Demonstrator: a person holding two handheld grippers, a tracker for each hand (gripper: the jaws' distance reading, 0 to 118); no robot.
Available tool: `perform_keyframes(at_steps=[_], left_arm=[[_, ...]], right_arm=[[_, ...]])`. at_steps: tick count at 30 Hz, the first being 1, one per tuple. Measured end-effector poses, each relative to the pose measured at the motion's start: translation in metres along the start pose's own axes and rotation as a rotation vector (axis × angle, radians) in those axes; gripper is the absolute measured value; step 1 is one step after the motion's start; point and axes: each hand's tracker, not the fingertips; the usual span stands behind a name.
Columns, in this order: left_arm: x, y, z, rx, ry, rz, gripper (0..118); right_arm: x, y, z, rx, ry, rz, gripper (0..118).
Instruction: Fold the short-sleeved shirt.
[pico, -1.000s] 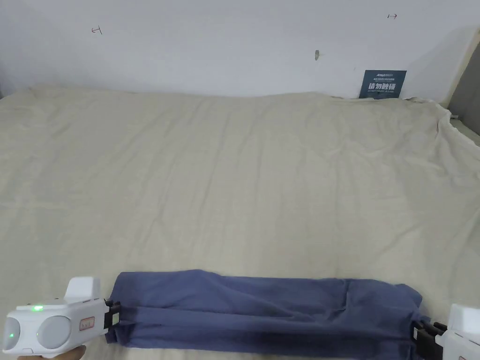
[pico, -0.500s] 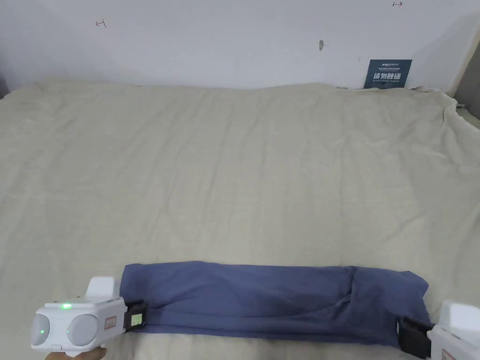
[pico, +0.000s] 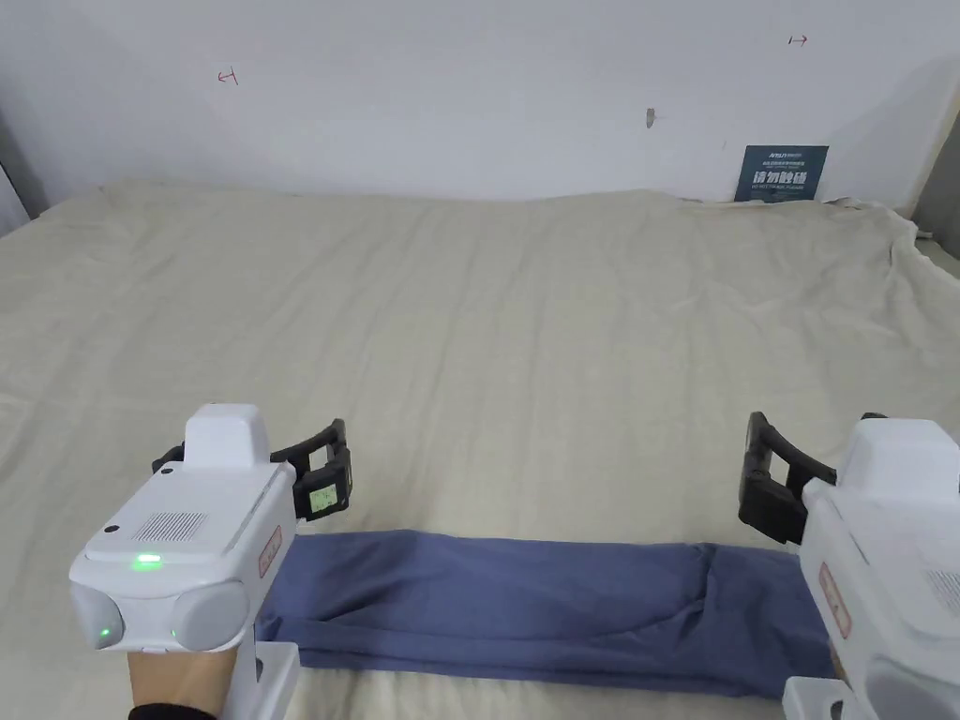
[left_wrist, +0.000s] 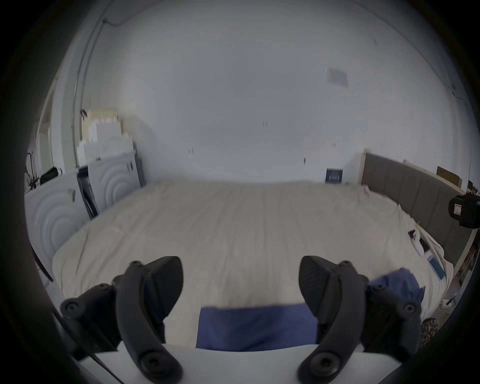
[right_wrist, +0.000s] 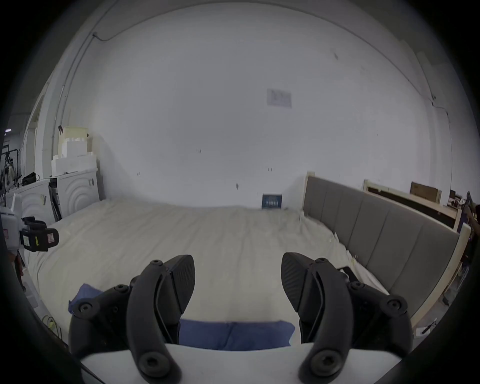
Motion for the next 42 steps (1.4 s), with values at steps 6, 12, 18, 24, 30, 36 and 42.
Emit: perform_keyframes(at_steps=[6,12,18,24,30,36,42], left_arm=[[0.014,0.003,0.012,0.135,0.05,-0.008,24],[0.011,-0.009,0.01,0.122,-0.015,0.036,0],[0.007,-0.012,0.005,0.089,-0.025,0.017,0],[-0.007,-0.009,-0.009,-0.021,-0.119,0.031,0],[-0.044,-0.012,-0.038,-0.197,-0.253,0.164,0],[-0.093,-0.023,-0.075,-0.43,-0.393,0.307,0],[-0.136,-0.051,-0.103,-0.6,-0.427,0.414,0]], right_arm=[[-0.02,0.005,0.007,0.066,-0.036,0.016,4],[-0.029,0.003,0.011,0.069,-0.034,0.028,0],[-0.027,0.004,0.007,0.073,-0.014,0.02,0],[-0.027,0.006,0.001,0.063,0.005,0.018,0],[-0.028,0.008,-0.007,0.054,0.009,0.027,0],[-0.027,0.003,-0.019,0.026,0.002,0.025,0],[-0.03,-0.002,-0.027,-0.004,-0.008,0.035,0]])
